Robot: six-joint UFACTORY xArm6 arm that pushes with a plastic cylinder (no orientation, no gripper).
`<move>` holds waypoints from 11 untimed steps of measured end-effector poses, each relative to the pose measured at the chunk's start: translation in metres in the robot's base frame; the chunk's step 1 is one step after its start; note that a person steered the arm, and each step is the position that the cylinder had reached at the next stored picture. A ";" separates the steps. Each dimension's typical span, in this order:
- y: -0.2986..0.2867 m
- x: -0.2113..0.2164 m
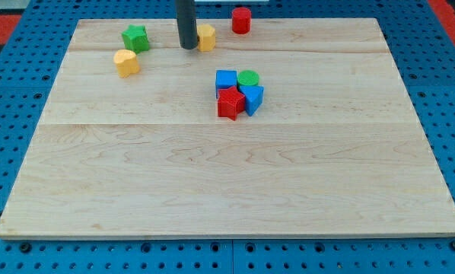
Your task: Push the yellow hexagon a bit up
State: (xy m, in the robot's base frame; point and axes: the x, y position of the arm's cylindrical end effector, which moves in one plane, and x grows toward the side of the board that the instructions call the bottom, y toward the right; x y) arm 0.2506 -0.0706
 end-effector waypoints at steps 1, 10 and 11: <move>0.004 -0.016; 0.048 -0.017; 0.047 -0.003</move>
